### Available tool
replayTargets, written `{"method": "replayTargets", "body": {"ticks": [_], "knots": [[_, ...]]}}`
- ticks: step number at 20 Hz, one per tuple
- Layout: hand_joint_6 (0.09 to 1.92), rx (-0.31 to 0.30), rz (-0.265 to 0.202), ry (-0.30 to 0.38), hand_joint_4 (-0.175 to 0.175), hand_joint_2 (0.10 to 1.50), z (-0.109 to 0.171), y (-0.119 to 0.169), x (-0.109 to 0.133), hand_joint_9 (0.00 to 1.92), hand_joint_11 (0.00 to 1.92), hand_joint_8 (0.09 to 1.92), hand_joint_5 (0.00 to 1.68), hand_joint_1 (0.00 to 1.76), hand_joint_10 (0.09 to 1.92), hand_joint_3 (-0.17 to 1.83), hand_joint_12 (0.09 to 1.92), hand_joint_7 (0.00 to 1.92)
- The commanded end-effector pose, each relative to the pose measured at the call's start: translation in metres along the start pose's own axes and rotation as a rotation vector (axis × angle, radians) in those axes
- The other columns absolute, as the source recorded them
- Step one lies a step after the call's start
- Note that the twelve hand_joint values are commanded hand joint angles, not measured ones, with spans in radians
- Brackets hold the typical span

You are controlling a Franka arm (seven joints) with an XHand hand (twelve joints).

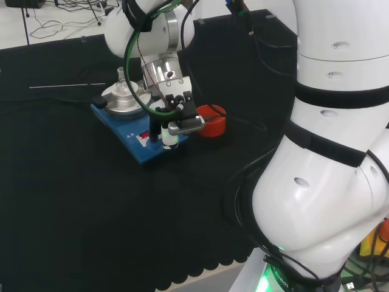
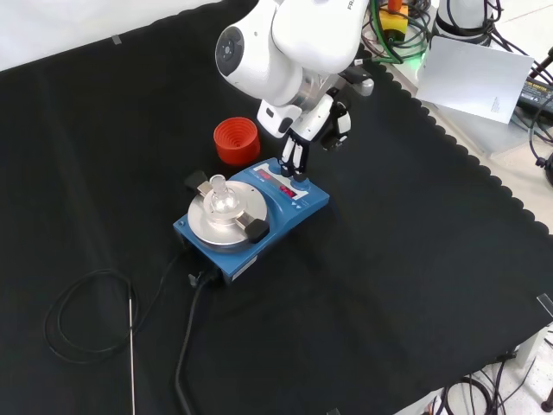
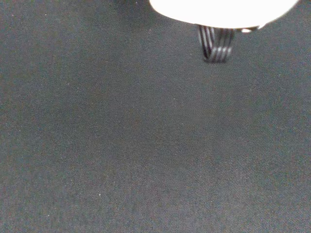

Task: Turn on the heater.

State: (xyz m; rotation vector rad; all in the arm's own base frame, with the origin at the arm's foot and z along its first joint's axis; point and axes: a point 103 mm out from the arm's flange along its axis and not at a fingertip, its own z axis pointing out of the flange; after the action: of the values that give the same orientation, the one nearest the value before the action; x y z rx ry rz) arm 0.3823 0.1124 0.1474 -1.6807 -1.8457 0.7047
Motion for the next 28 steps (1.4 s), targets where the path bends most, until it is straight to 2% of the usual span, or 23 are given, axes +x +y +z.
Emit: {"method": "replayTargets", "body": {"ticks": [1,4,7,13,17,28], "knots": [[0.09,0.005,0.009,-0.015,-0.078,0.61,0.000,0.001,0.012,1.83,1.74,1.69,0.40,1.44,1.66,1.07,1.39,1.70],[0.09,0.010,0.006,-0.008,-0.078,0.61,0.002,0.002,0.004,1.83,1.74,1.69,0.40,1.44,1.65,1.07,1.39,1.70],[0.09,0.017,0.017,-0.017,-0.078,0.61,0.002,0.003,0.013,1.83,1.74,1.69,0.40,1.44,1.65,1.07,1.39,1.70],[0.09,0.027,0.014,0.004,-0.078,0.61,0.008,0.007,-0.004,1.83,1.74,1.69,0.41,1.44,1.65,1.07,1.39,1.70],[0.09,0.026,0.011,0.010,-0.079,0.61,0.006,0.004,-0.006,1.83,1.74,1.69,0.41,1.44,1.65,1.07,1.39,1.70],[0.10,-0.074,-0.011,0.014,-0.079,0.61,-0.038,-0.020,0.003,1.83,1.74,1.69,0.43,1.43,1.65,1.06,1.39,1.70]]}}
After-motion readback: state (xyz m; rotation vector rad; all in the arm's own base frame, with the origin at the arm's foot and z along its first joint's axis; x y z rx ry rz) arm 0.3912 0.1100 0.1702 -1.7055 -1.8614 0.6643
